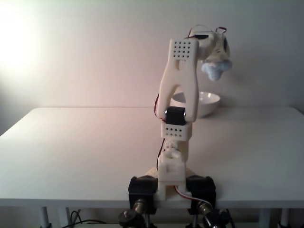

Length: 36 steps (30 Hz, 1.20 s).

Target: Grasp a skyblue doll and put it into the bowl.

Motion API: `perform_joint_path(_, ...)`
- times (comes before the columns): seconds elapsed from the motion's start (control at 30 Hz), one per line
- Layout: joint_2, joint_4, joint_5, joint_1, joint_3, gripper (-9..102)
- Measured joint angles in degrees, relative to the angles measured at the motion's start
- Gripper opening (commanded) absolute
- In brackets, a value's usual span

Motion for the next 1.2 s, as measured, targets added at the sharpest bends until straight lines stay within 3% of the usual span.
perform_joint_path(0.83, -17.6, -27.6, 0.0, -6.1, 0.0, 0)
perform_joint_path(1.2, -20.7, -31.6, 0.0, -7.1, 0.0, 1)
